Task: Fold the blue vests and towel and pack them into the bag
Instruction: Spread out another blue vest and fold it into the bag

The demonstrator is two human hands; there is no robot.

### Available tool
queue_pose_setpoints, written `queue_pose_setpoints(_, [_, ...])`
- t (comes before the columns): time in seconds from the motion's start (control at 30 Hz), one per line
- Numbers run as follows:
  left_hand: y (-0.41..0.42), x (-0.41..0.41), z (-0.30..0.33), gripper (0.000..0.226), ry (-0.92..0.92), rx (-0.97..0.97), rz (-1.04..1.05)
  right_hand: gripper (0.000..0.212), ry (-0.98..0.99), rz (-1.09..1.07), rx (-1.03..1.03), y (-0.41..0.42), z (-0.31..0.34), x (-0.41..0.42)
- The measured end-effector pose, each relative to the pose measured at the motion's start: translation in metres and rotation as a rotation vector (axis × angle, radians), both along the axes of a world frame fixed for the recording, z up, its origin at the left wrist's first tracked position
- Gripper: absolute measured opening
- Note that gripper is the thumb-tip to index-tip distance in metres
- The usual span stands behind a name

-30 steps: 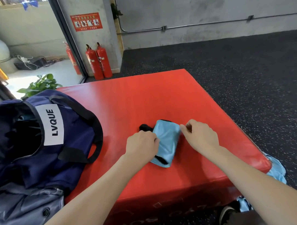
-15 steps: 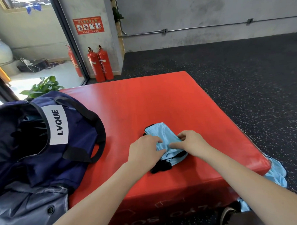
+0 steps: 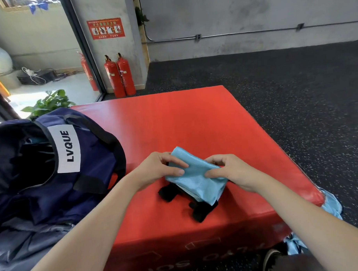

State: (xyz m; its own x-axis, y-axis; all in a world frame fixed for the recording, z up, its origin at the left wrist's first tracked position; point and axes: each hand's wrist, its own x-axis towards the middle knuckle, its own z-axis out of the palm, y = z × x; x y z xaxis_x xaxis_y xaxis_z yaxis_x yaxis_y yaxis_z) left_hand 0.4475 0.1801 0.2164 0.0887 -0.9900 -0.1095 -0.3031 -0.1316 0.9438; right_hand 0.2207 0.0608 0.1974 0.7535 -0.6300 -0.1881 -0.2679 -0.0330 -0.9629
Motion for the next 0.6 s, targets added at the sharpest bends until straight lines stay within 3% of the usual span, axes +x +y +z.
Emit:
queue_pose_setpoints(0.17, [0.008, -0.001, 0.000, 0.015, -0.068, 0.036, 0.025, 0.023, 0.002, -0.014, 0.057, 0.002, 0.001, -0.003])
queue_pose_setpoints(0.4, [0.022, 0.001, -0.006, 0.019, -0.074, -0.088, 0.280, 0.036, 0.045, -0.063, 0.169, 0.013, 0.000, -0.004])
queue_pose_setpoints(0.6, [0.050, 0.004, 0.004, 0.035, -0.190, -0.172, 0.356, 0.045, -0.163, -0.215, 0.099, 0.031, 0.006, 0.014])
